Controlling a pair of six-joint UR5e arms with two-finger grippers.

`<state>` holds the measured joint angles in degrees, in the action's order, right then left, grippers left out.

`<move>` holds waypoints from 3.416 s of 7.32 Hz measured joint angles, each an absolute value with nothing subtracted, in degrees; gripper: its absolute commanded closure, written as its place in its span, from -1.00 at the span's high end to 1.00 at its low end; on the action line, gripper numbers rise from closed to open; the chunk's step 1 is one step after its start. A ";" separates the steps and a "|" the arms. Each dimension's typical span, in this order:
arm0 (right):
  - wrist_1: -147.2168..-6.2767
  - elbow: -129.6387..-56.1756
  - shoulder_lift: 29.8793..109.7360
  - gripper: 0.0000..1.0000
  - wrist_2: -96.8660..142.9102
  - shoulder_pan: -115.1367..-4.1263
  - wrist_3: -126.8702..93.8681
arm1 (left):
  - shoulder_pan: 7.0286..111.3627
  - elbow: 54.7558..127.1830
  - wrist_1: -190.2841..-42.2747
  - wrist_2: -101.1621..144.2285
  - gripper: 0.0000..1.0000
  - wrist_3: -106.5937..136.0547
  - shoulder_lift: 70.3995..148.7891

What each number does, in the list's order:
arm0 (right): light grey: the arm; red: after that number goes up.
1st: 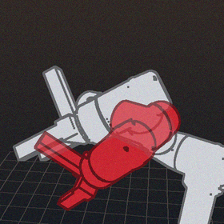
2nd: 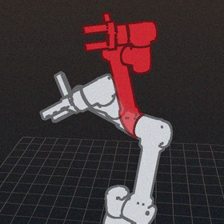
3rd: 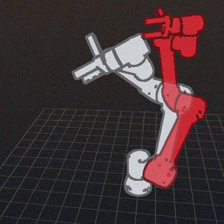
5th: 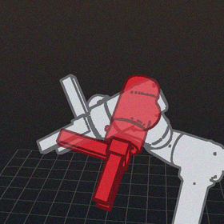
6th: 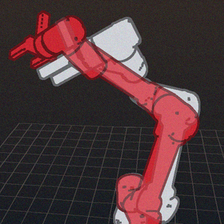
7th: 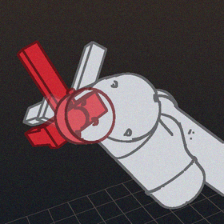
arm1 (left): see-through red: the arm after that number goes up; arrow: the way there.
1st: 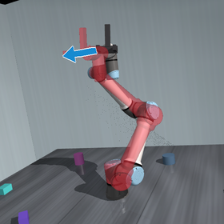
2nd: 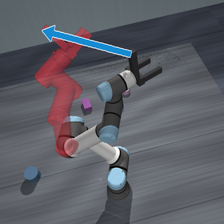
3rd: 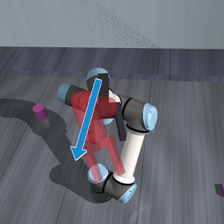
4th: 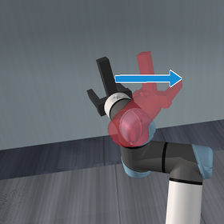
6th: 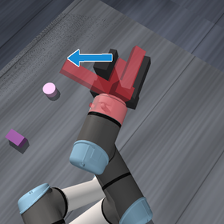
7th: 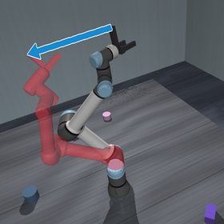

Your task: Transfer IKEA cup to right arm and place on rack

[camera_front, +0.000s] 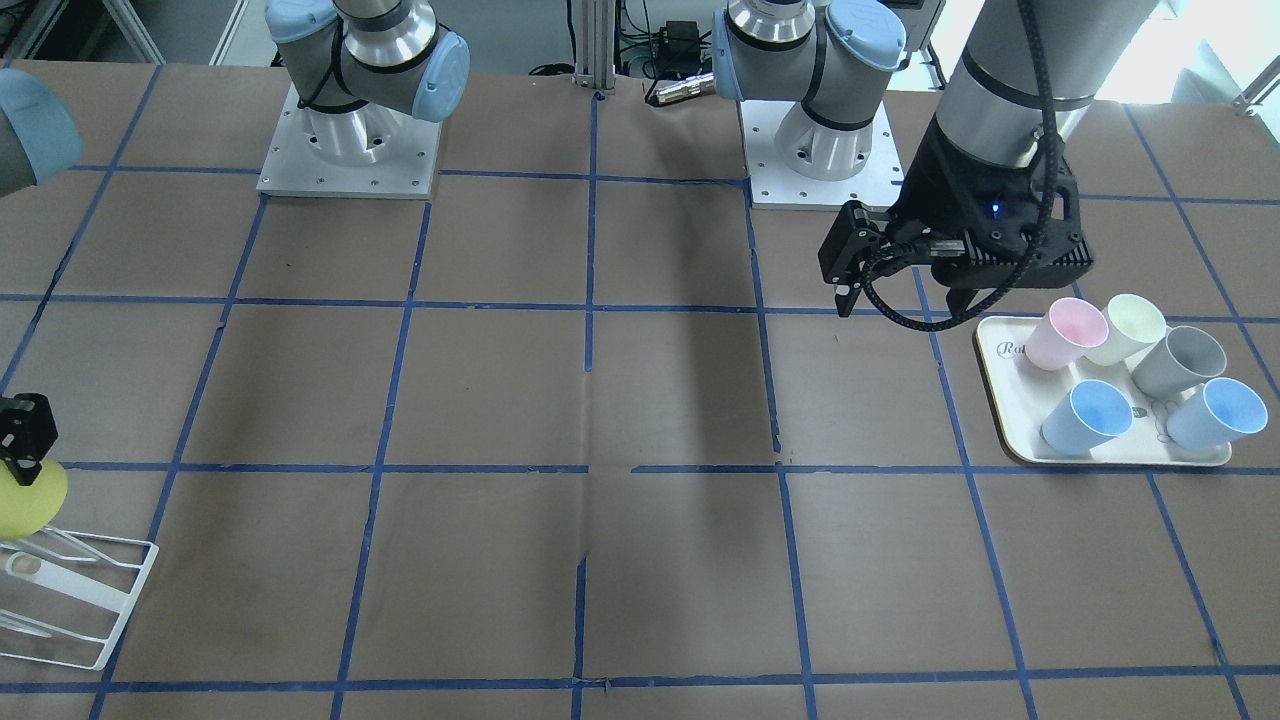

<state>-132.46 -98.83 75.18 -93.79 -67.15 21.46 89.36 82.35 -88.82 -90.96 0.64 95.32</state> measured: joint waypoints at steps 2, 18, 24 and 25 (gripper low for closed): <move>-132.72 -98.84 74.71 -0.07 -93.78 -67.15 21.51 | 88.99 81.57 -89.04 -91.09 1.00 0.66 95.12; -119.56 -98.51 79.49 1.00 -91.81 -67.29 21.38 | 88.27 81.49 -87.38 -90.97 1.00 0.07 95.61; -87.55 -98.87 99.61 1.00 -85.50 -74.04 9.82 | 88.25 81.34 -87.53 -90.78 1.00 0.12 95.31; -87.13 -98.78 100.35 1.00 -86.59 -77.17 7.12 | 88.24 81.33 -87.19 -90.83 1.00 0.37 95.32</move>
